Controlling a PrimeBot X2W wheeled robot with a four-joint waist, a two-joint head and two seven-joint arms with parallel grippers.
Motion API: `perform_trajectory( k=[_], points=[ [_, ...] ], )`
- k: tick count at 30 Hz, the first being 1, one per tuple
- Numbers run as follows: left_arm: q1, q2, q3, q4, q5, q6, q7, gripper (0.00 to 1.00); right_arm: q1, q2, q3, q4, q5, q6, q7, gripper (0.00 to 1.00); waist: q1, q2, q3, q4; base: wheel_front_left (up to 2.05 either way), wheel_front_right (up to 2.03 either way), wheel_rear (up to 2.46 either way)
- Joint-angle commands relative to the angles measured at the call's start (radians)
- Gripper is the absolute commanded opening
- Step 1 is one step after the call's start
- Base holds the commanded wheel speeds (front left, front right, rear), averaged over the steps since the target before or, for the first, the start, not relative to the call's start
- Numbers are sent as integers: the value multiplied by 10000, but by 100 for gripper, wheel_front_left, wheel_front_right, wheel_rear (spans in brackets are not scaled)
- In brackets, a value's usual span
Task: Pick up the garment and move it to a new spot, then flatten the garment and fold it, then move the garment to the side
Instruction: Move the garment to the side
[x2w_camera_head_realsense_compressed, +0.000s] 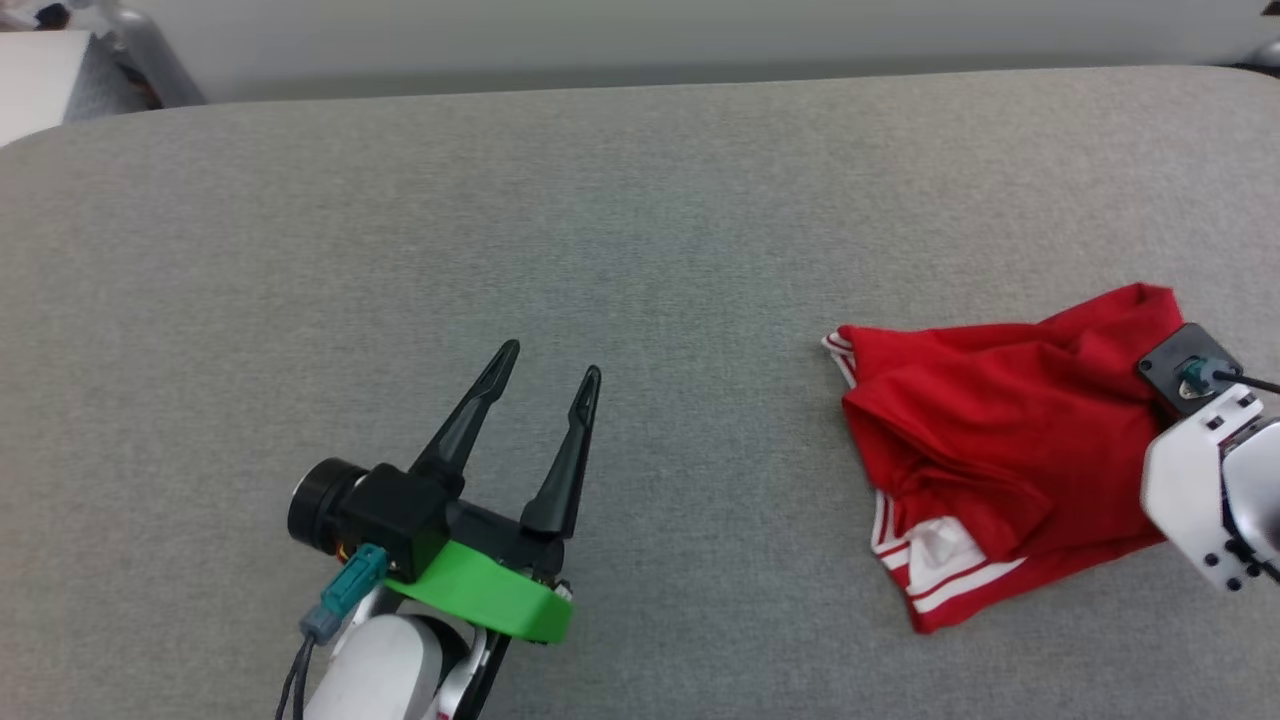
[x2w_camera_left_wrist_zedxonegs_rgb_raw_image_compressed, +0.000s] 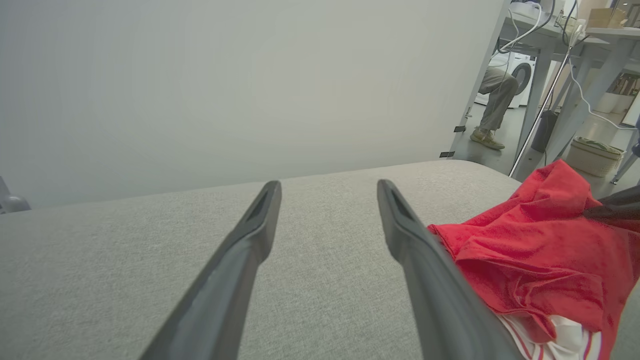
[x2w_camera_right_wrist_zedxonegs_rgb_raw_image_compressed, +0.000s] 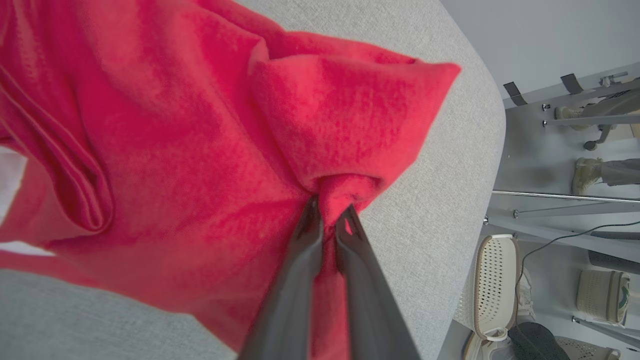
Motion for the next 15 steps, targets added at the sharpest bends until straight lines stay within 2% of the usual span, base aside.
perform_trajectory(
  k=[1, 5, 8, 15],
  points=[
    [-261, 119, -91, -65, 44, -27, -57, 100, -317, -313, 130, -4, -67, -17, -202, 0, 0, -1, 919, -1115, 0, 0, 0],
    [-675, 355, -486, -130, 105, -27, -57, 100, -988, -1184, 413, 464, -231, -17, -1087, 0, 0, -1, 1471, -1786, 0, 0, 0],
    [-1050, 589, -786, -212, 200, -27, -57, 100, -1499, -1520, 355, 1175, -365, -17, -1754, 0, 0, -1, 1920, -2196, 0, 0, 0],
    [-1743, 1030, -1256, -382, 302, -27, -57, 100, -2370, -1747, -139, 3009, -843, -17, -3158, 0, 0, -1, 2772, -2730, 0, 0, 0]
  ],
)
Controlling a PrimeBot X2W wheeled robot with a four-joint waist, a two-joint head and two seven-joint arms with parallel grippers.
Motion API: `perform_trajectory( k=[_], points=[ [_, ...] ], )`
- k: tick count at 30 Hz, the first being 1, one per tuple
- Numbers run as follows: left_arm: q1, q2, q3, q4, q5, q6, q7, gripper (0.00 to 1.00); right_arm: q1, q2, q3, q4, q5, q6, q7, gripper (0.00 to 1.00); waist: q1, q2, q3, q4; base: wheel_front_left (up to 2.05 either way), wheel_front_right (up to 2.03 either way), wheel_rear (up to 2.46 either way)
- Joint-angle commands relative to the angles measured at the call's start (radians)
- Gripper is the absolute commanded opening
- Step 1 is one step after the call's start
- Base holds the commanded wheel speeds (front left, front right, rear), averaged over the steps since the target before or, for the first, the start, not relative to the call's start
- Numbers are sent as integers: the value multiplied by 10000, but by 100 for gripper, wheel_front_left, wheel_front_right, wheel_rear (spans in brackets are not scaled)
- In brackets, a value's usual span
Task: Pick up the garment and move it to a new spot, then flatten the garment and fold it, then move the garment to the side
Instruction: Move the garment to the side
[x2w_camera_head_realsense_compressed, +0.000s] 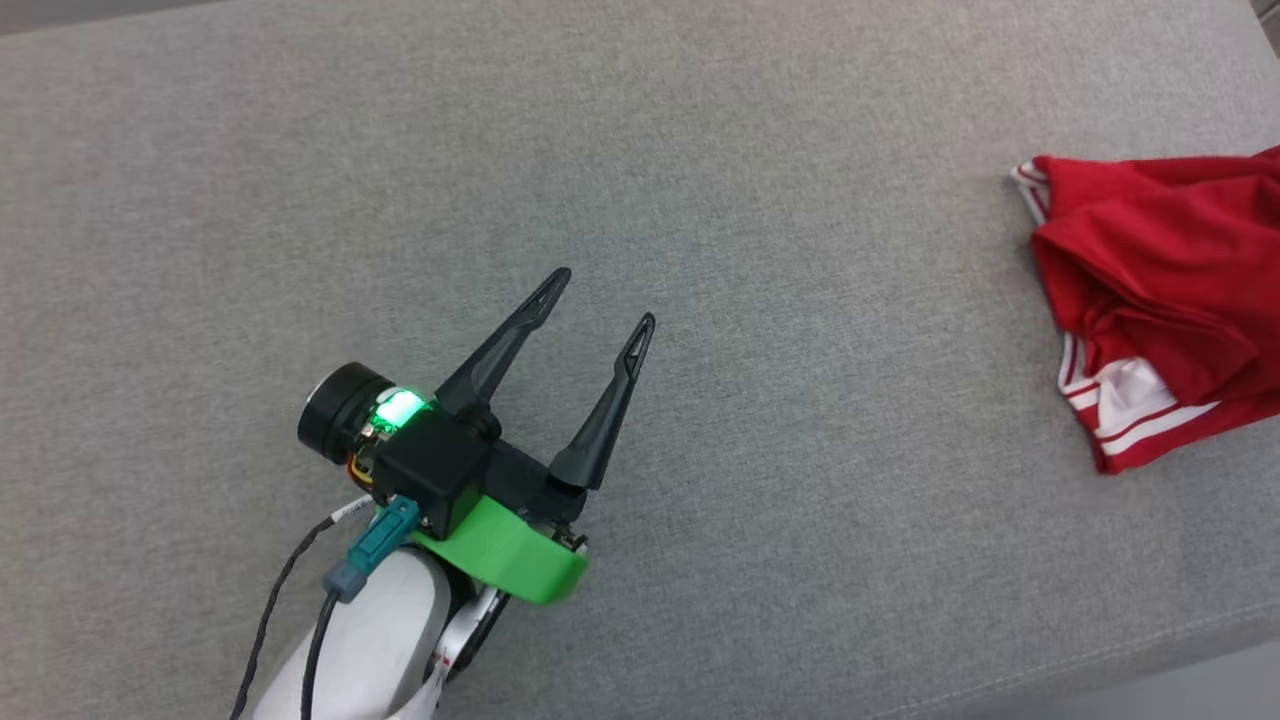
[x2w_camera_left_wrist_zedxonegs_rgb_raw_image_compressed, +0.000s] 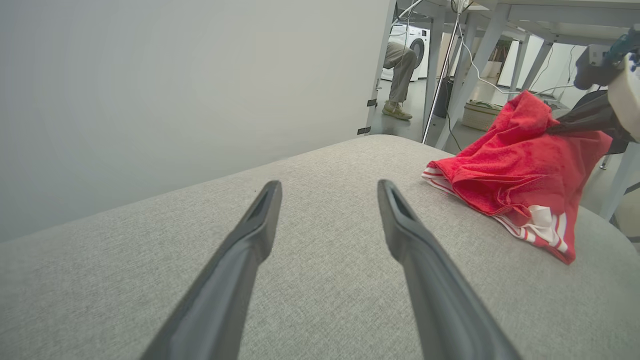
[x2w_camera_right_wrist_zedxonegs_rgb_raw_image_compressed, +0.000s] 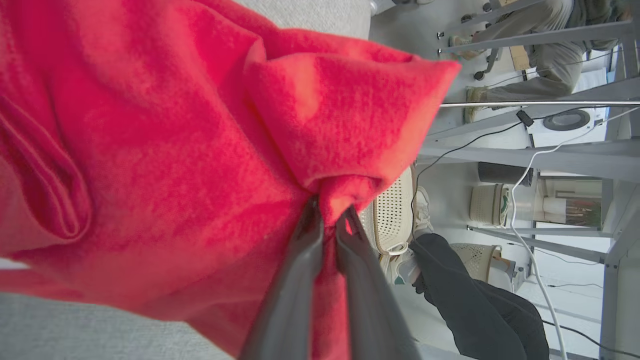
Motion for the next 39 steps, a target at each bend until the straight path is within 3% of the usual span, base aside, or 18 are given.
perform_trajectory(
  k=[1, 8, 9, 19, 20, 21, 22, 31, 39],
  points=[
    [-282, 128, -16, -99, 84, -27, -57, 100, -278, 83, -270, 346, -179, -19, -325, 0, -1, -1, 1042, -842, 0, 0, 0],
    [-569, 395, -78, -460, 182, -27, -57, 100, -840, 639, -1354, 2098, -794, -19, -1600, 0, -1, -1, 1606, -927, 0, 0, 0],
    [-653, 496, -169, -601, 188, -27, -57, 100, -1140, 874, -1645, 2783, -1109, -19, -2040, 0, -1, -1, 1740, -833, 0, 0, 0],
    [-748, 600, -40, -894, 240, -27, -57, 100, -2069, 1490, -2438, 4347, -1847, -19, -2801, 0, -1, -1, 2078, -507, 0, 0, 0],
    [-747, 590, -19, -899, 242, -27, -57, 100, -2137, 1556, -2520, 4444, -1939, -19, -2850, 31, -1, -1, 2079, -479, 0, 0, 0],
    [-745, 578, -11, -898, 241, -27, -57, 100, -2185, 1630, -2630, 4498, -2001, -19, -2922, 70, -1, -1, 2068, -454, 0, 0, 0],
    [-742, 558, -2, -890, 237, -27, -57, 100, -2220, 1731, -2766, 4567, -2071, -19, -2991, 100, -1, -1, 2039, -419, 0, 0, 0],
    [-577, 91, 261, -543, 7, -27, -57, 100, -2203, 2128, -2989, 4925, -2211, -19, -3805, 100, -1, -1, 1045, 31, 0, 0, 0],
    [261, -495, 1158, -9, -247, -27, -57, 100, -1702, 2847, -2877, 3842, -1103, -19, -4674, 100, -1, -1, -700, 642, 0, 0, 0]
  ],
)
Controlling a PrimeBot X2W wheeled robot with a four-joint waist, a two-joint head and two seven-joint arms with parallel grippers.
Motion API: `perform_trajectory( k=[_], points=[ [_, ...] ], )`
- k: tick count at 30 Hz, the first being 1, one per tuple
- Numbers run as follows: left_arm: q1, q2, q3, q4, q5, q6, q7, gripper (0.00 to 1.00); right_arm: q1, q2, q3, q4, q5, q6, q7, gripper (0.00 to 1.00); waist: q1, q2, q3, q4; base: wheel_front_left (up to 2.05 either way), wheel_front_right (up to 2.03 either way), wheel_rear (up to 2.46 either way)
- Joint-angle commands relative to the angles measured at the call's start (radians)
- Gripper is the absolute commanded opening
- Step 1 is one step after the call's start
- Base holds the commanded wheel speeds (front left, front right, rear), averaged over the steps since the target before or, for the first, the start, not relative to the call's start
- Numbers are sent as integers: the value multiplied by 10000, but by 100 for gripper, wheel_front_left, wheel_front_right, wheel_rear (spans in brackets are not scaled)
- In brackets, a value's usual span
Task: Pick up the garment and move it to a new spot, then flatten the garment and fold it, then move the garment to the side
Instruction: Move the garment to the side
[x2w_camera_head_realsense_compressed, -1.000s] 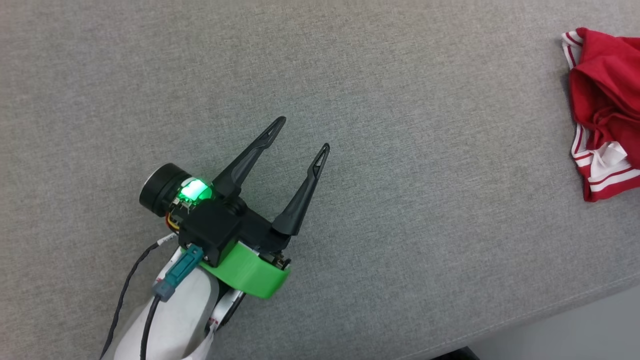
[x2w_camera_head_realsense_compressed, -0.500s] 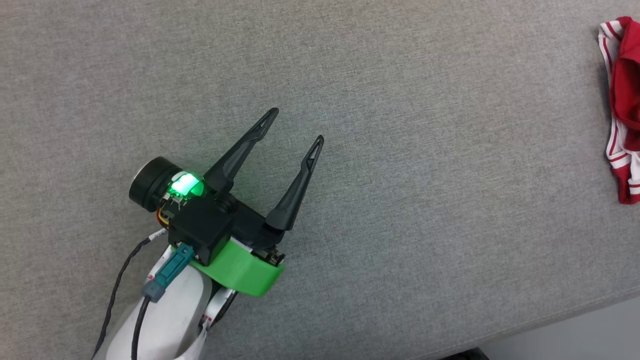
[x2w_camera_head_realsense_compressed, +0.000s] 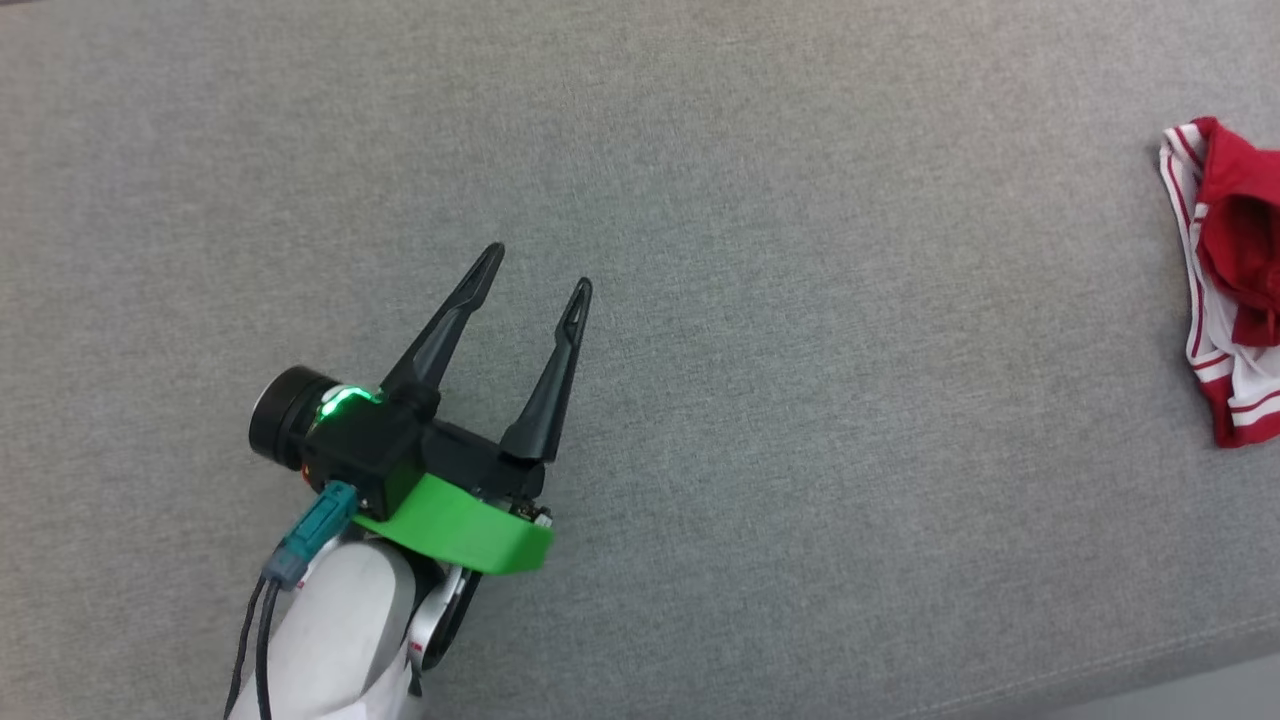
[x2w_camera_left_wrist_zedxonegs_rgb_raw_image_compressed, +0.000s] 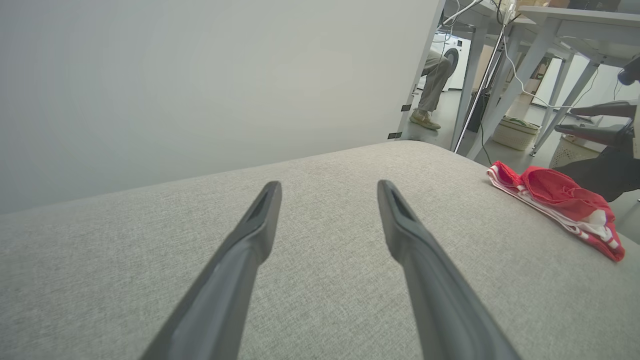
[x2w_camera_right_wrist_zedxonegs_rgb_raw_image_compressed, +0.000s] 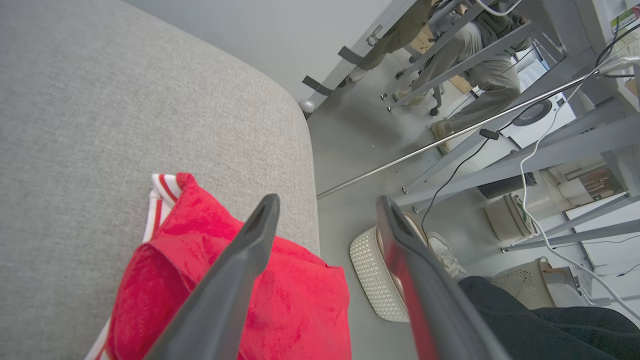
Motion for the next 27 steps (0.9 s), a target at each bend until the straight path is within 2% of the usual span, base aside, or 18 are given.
perform_trajectory(
  k=[1, 6, 13, 19, 27],
  points=[
    [249, -130, 216, 74, -124, -27, -59, 100, 309, 215, 4, -294, 350, -17, -135, 100, 1, 0, -1239, 620, 0, 0, 0],
    [813, -447, 750, 242, -195, -27, -59, 100, 1380, 973, -393, -1676, 1526, -17, -512, 100, 1, 0, -2177, 1099, 0, 0, 0],
    [1528, -729, 1216, 507, -268, -27, -59, 100, 3375, 2114, -832, -3605, 2546, -17, -695, 100, 1, 0, -3100, 1705, 0, 0, 0],
    [2038, -1031, 1512, 841, -297, -27, -59, 100, 4728, 3167, -1081, -4629, 2716, -17, -968, 100, 1, 0, -3588, 2138, 0, 0, 0],
    [2554, -1208, 1593, 1086, -40, -27, -59, 100, 6082, 4536, -1524, -5068, 2637, -17, -1511, 100, 1, 0, -3901, 2484, 0, 0, 0]
  ],
)
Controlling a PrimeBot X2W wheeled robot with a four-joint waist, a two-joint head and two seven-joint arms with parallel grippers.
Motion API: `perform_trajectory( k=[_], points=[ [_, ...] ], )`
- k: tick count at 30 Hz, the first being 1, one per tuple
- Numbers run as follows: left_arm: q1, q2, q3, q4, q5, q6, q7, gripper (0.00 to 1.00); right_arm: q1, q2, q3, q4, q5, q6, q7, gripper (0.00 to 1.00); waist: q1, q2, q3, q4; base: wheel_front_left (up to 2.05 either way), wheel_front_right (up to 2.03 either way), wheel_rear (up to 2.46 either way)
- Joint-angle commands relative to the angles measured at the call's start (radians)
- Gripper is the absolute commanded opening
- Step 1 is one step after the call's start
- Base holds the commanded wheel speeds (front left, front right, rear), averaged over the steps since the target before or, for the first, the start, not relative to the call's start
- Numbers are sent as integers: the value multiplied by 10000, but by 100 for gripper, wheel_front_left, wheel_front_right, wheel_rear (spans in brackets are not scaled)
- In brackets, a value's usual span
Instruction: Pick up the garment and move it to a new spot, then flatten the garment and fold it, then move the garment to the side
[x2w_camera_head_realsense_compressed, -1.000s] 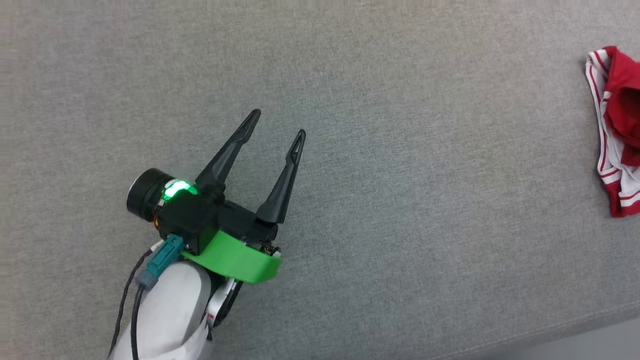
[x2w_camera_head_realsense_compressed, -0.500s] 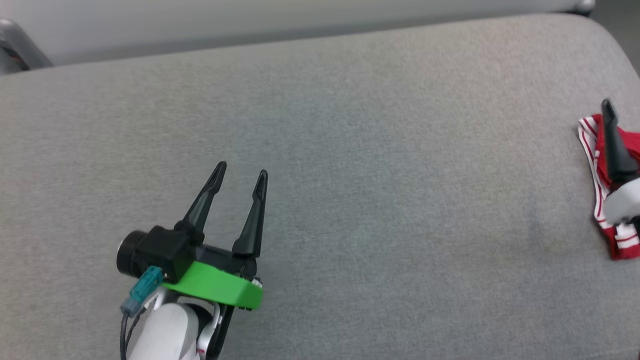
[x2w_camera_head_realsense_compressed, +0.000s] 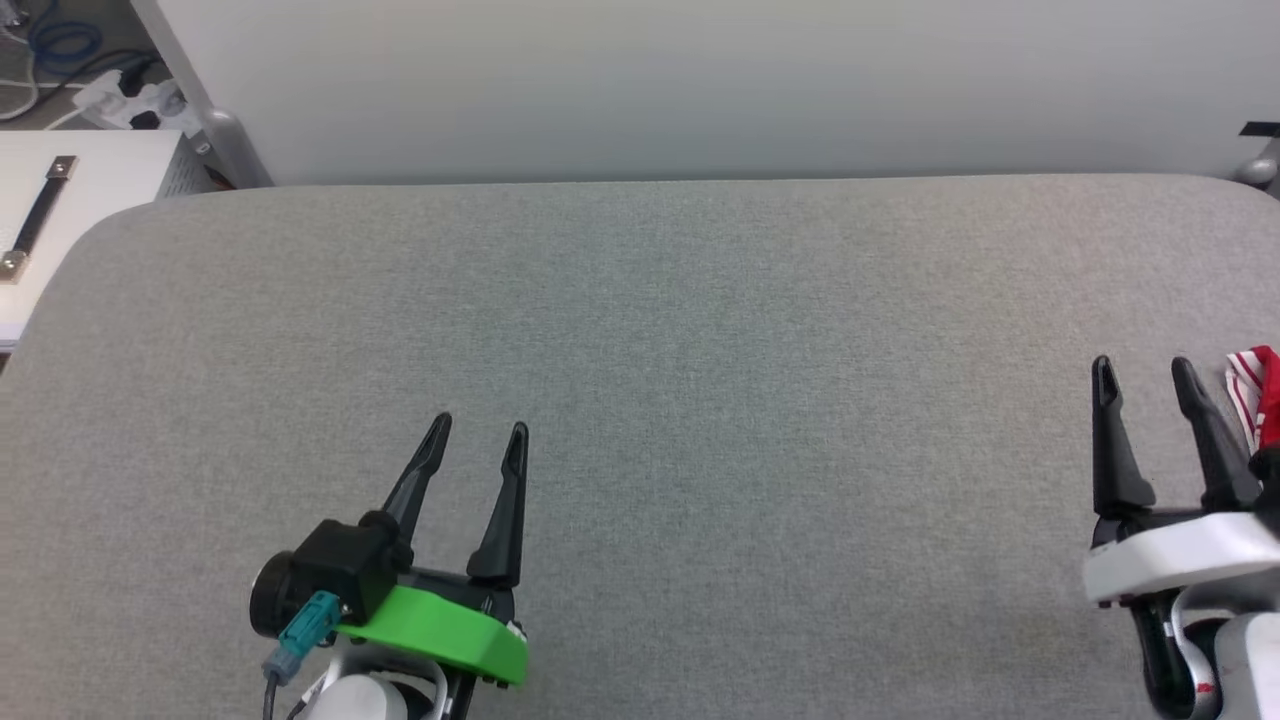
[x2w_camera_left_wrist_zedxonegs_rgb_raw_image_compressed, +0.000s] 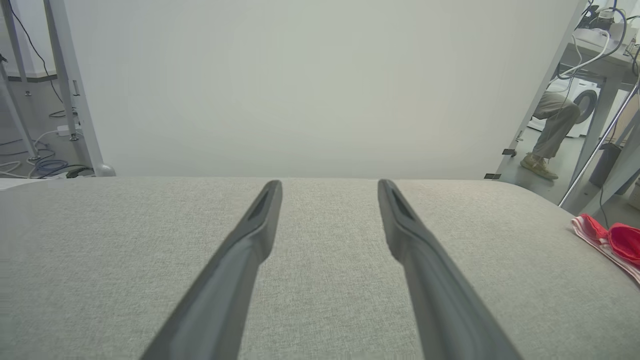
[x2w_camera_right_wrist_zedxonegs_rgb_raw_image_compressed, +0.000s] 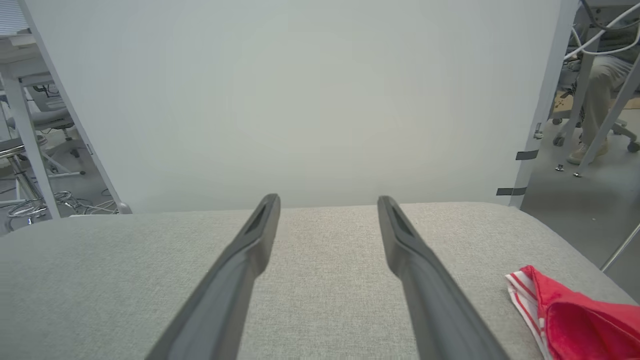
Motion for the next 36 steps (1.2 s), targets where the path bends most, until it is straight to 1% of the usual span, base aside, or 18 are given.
perform_trajectory(
  k=[1, 5, 11, 22, 36],
  points=[
    [232, -61, 47, 61, 117, -27, -57, 100, 275, 240, -67, -92, 28, -13, -129, 100, 1, 0, -302, 291, 0, 0, 0],
    [463, -166, 197, 211, 173, -27, -57, 100, 769, 665, -52, -144, 16, -13, -312, 100, 1, 0, -375, 375, 0, 0, 0],
    [648, -299, 532, 243, 469, -27, -57, 100, 1260, 1019, 107, -51, -242, -13, -481, 100, 1, 0, -429, 445, 0, 0, 0],
    [542, -407, 809, 101, 713, -27, -57, 100, 1251, 1168, 288, 24, -498, -13, -564, 100, 1, 0, -322, 429, 0, 0, 0],
    [614, -444, 767, 75, 809, -27, -57, 100, 1262, 1227, 198, -4, -494, -13, -575, 100, 1, 0, -338, 406, 0, 0, 0]
  ],
)
